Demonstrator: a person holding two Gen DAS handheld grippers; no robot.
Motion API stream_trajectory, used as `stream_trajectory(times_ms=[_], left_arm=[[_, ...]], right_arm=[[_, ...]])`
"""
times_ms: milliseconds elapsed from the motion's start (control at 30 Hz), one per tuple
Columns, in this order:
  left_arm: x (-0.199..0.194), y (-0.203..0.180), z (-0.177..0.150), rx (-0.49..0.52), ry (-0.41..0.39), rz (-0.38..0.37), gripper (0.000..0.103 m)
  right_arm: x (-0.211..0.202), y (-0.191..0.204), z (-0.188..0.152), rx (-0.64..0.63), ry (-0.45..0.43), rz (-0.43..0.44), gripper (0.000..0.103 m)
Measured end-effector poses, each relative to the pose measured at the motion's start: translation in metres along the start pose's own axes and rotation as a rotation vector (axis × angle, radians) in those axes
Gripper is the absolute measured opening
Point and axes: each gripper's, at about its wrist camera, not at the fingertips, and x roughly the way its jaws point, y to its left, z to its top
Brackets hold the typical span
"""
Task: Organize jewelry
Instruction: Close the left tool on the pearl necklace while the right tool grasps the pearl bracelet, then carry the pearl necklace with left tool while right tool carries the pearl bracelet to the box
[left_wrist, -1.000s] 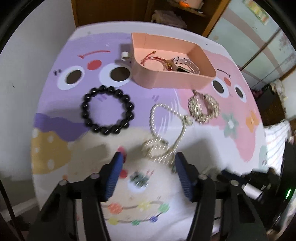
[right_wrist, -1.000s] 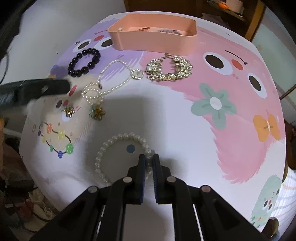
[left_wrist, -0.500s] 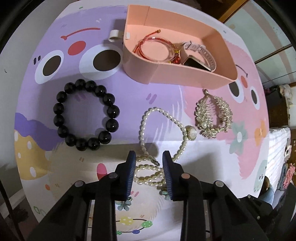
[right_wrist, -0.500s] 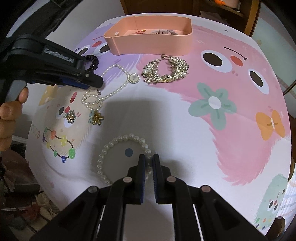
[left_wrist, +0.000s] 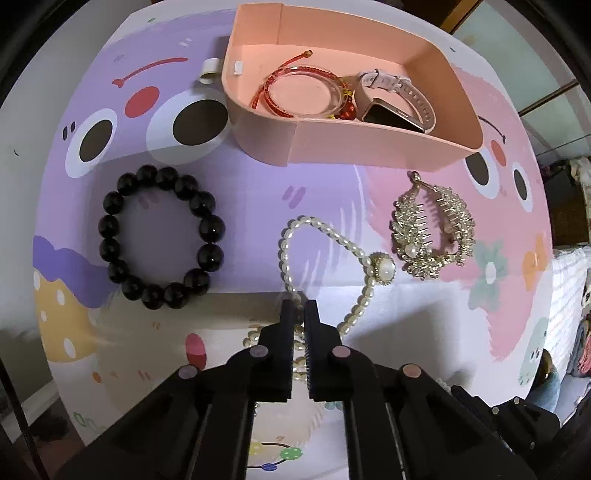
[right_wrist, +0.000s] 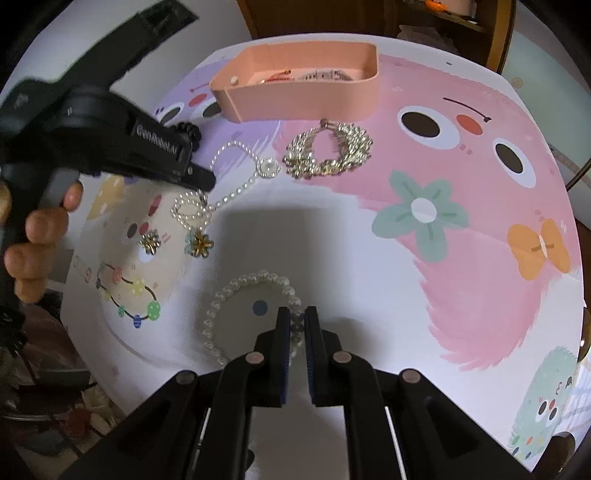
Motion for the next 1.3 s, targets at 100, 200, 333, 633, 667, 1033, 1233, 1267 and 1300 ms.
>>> stream_trajectory(times_ms=[100,200,333,633,667,1033,1233,1267,1300], left_arm=[[-0.007,0.003,-0.005,-0.013,-0.032,-0.012,0.003],[-0.024,0.007,-0.016,-0.013,-0.071,-0.048,0.003],[-0.062,0.005,-0.023,0.007,-0.146,-0.088,0.003],[-0.163,0.002,-0.027,0.054,-0.311,-0.157,0.003],[-0.174,0.000,-0.027,0.063,-0.332,-0.163,0.003],[-0.272,-0.004,-0.005,0.098,-0.499,-0.179,0.003],[-0.293,-0.003,0.023,0.078,-0.562,-0.143,0.003],[-0.292,-0.003,0.028,0.072,-0.563,-0.139,0.003],[-0.289,-0.001,0.037,0.063,-0.561,-0.134,0.003]], right_arm=[[-0.008,-0.005,-0.001,0.011,-0.015,0.011,0.007],[-0.016,-0.007,0.000,0.018,-0.030,0.017,0.007],[-0.032,-0.008,0.005,0.024,-0.062,0.026,0.007],[-0.090,-0.002,0.038,0.007,-0.205,0.011,0.007],[-0.099,-0.002,0.044,0.005,-0.227,0.008,0.007],[-0.160,0.006,0.114,-0.003,-0.395,-0.023,0.007],[-0.157,0.004,0.151,0.006,-0.407,-0.028,0.007],[-0.154,0.003,0.157,0.009,-0.403,-0.029,0.007],[-0.149,0.001,0.164,0.015,-0.398,-0.029,0.007]])
